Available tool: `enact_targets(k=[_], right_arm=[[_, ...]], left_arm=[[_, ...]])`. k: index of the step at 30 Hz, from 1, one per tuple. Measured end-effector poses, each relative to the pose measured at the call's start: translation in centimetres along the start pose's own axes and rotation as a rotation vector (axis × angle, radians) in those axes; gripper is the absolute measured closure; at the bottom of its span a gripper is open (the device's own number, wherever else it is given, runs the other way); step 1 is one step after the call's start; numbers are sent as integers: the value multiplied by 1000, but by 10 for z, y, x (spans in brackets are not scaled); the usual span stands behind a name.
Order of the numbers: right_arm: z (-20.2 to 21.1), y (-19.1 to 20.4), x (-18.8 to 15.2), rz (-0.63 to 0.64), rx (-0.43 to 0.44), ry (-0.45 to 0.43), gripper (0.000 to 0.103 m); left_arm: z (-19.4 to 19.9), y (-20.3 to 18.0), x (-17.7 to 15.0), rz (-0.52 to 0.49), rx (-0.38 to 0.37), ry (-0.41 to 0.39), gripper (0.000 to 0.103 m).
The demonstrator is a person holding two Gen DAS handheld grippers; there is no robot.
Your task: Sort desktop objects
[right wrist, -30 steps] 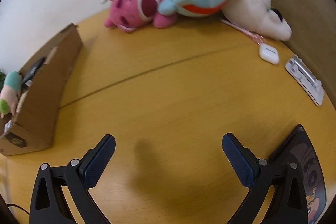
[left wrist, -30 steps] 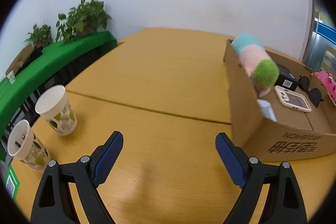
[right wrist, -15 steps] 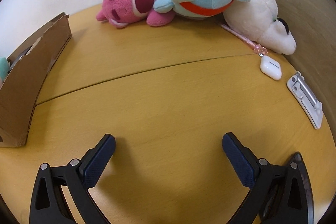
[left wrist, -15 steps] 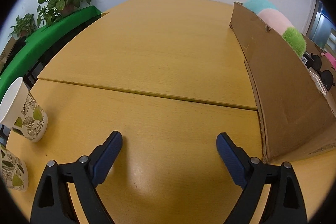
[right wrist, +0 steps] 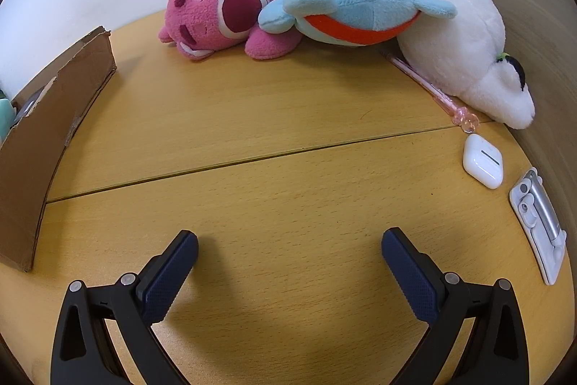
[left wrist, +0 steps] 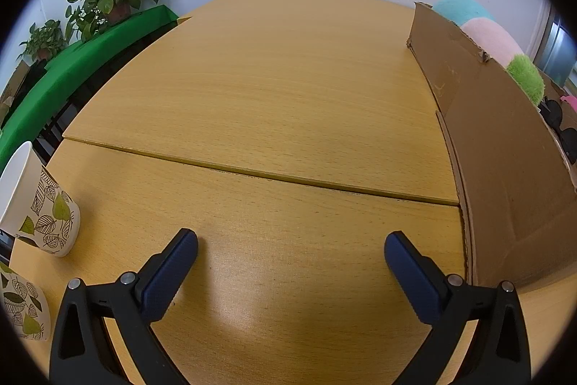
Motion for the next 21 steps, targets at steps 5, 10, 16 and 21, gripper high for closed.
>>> enact_targets(k=[5,10,16,21], right_arm=[[0,0,0,0,0,0,0],[-1,0,0,-1,0,-1,0],[-1,0,-1,-1,1,-1,0],[-1,0,-1,-2,1,-1,0]], left_arm=[[1,0,0,0,0,0,0],[0,-1,0,1,0,0,0],[0,-1,0,1,0,0,0],[1,-2,-1,1,-1,0,0]])
Point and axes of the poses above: each gripper's, at about its wrist camera, not at the fingertips, and z roughly against the way its jaws point, y to its left, x to its top, the point moved 10 cm from there along -z, roughly the way its jaws point, and after that the axes turned 2 degrees about -y, right-handed, at the moved point
